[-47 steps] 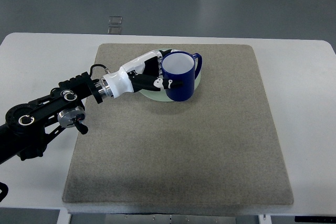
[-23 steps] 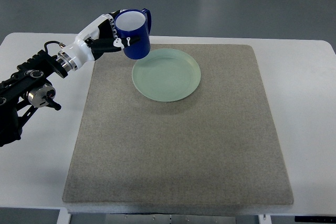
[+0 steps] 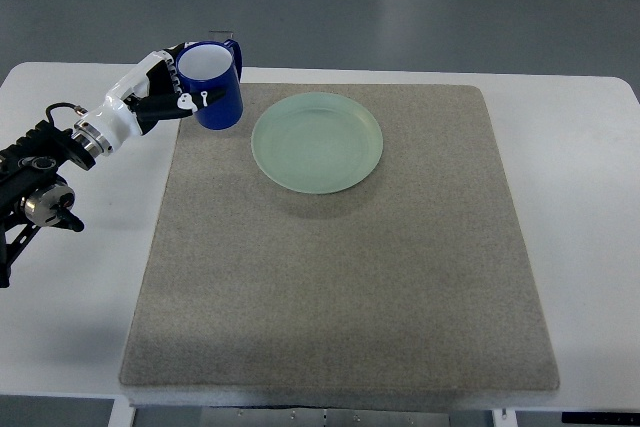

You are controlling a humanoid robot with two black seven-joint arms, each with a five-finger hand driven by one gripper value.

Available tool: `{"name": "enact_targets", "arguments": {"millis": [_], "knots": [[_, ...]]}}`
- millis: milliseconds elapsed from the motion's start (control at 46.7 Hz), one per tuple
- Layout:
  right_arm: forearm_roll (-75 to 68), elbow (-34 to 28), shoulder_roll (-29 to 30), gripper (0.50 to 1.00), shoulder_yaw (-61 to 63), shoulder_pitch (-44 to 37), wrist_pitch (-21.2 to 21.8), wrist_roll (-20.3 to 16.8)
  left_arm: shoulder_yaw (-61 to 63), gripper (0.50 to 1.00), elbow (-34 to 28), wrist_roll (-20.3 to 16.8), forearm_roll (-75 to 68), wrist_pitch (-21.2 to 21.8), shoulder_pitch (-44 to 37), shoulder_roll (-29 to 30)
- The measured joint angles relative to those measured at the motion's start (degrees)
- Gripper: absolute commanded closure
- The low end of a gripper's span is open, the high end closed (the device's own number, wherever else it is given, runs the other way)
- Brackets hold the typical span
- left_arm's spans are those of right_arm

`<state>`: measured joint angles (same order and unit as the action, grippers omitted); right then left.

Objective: Place cup left of plate with left hand
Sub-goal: 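Lower the blue mug onto the mat beside the plate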

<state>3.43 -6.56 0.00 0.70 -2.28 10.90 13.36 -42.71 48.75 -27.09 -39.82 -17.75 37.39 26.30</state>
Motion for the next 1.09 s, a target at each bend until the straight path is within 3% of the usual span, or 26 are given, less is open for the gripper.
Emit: {"name": "enact_targets", "arguments": {"millis": [599, 663, 1091], "knots": [[0.0, 0.0, 0.0, 0.568, 0.0, 0.0, 0.0, 0.01, 0.7, 0.724, -5.19, -1.56, -0.01, 0.17, -2.41, -0.97], [0.0, 0.02, 0.0, 0.568, 0.0, 0.0, 0.0, 0.01, 0.7, 0.688, -5.24, -1.63, -0.01, 0.22, -2.41, -1.11], [0.0, 0.0, 0.0, 0.568, 0.0, 0.0, 0.0, 0.01, 2.18, 0.673, -6.44, -1.58, 0.05, 1.66, -2.41, -2.78]]}}
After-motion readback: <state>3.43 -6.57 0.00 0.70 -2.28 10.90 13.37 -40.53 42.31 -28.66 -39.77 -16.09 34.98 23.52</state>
